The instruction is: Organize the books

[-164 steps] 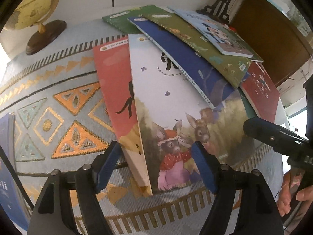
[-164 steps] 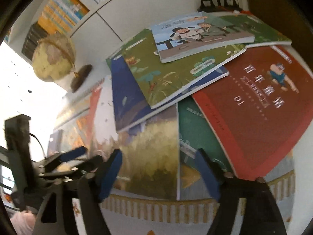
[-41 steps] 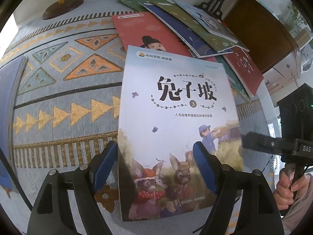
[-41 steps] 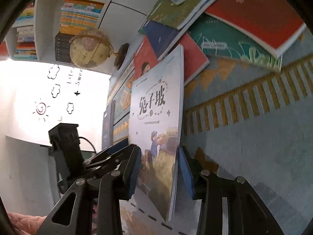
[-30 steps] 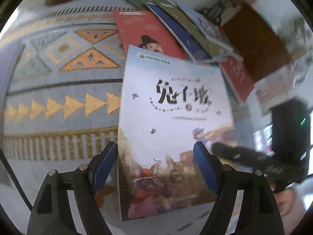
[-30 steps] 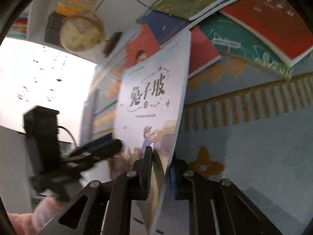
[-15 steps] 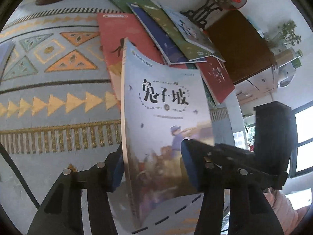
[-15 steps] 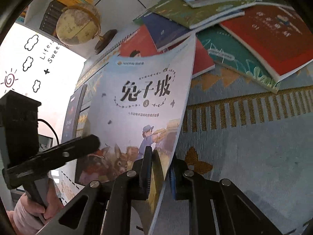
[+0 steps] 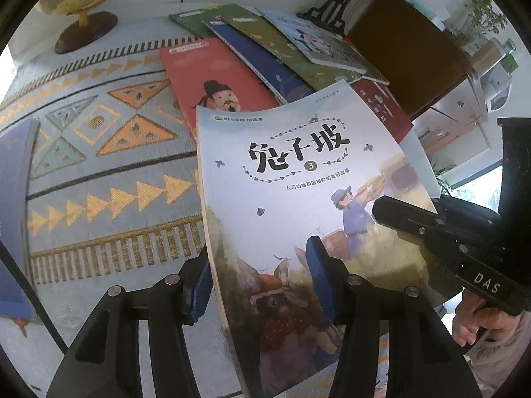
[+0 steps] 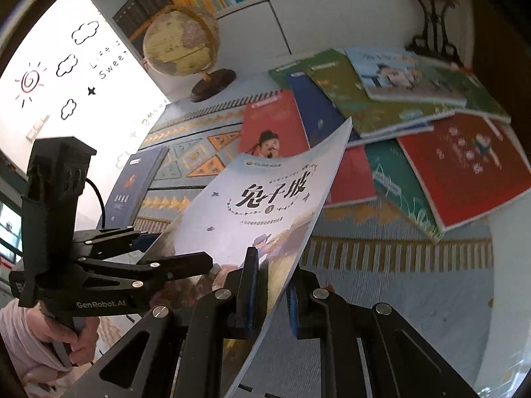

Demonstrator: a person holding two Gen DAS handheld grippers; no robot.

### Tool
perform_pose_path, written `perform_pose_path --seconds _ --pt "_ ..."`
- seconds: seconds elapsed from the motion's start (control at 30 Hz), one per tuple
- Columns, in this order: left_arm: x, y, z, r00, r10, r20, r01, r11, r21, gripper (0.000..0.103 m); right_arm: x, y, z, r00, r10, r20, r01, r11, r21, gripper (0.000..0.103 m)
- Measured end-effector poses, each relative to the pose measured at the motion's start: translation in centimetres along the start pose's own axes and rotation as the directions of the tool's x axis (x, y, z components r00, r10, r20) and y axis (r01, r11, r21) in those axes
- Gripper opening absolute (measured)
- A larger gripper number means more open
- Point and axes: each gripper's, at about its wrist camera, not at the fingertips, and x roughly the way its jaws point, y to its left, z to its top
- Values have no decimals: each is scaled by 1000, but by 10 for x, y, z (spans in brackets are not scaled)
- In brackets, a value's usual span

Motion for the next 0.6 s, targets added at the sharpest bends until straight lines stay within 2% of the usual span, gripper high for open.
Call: perform_pose_path --seconds 0.33,0.6 --pt "-27 13 5 999 37 32 -37 999 16 49 -7 41 13 998 -32 45 37 994 -107 15" --pt "-61 52 8 994 78 74 -78 997 -9 49 3 85 33 997 -19 70 31 983 -179 15"
